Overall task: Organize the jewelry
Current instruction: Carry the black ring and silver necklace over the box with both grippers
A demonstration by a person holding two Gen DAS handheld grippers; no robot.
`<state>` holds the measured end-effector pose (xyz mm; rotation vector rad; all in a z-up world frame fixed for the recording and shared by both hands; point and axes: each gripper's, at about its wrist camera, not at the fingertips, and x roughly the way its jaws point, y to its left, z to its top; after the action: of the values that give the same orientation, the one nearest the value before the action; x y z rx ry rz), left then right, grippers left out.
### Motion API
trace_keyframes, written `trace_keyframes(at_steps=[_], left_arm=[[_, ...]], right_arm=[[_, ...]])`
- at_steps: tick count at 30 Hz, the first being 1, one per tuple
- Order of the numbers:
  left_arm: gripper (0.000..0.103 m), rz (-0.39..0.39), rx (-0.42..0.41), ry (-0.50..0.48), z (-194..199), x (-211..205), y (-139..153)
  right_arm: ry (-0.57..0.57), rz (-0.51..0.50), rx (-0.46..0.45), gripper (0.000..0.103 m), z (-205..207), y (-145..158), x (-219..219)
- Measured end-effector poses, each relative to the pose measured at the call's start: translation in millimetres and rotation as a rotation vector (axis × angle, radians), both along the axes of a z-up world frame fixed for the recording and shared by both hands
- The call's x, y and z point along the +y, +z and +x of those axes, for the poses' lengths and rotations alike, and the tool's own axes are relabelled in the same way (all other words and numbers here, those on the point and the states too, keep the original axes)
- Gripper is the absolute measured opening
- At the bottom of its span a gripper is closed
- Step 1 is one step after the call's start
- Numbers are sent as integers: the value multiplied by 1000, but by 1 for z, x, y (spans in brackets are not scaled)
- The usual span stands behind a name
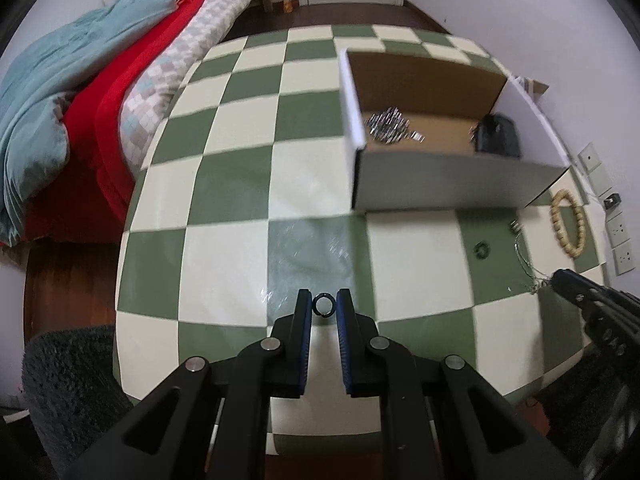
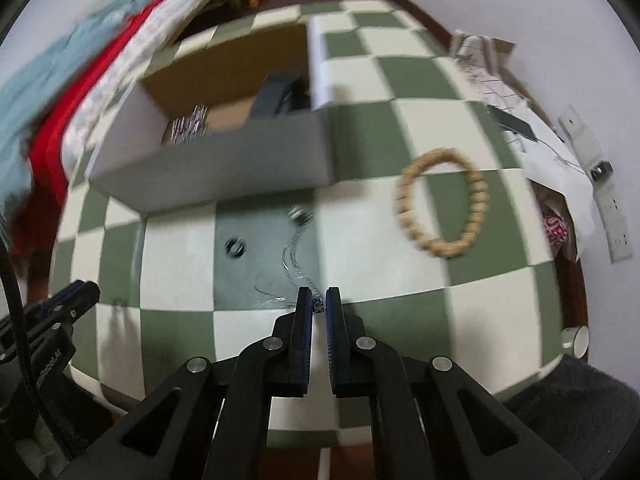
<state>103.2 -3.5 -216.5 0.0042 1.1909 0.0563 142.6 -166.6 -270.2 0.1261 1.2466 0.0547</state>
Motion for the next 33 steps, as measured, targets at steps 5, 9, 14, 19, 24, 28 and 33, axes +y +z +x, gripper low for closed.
trace_keyframes(at_steps=[5,9,14,19,24,28,33], left_arm=[[10,-18,-52,-11,10,-5,24],[10,-32,-103,-24,18,-12,49],[10,-51,-155,-35,25,-21,76],[10,-61,-202,-48,36,-27,99],[10,-69,-240,-40,52,-23,117],[10,-77,-243,-27,75,-16,123],[10,-99,-207,-20,102,-9,112]], right_arm=[[-42,52,-83,7,-6,34,-35],[-40,74,-138,7,-7,63,-39],[-9,77,-191,7,2,90,-31],[9,84,-236,7,9,115,-23],[28,107,-293,7,28,143,-16],[58,114,-316,7,50,156,-6],[90,139,-290,7,83,151,6]])
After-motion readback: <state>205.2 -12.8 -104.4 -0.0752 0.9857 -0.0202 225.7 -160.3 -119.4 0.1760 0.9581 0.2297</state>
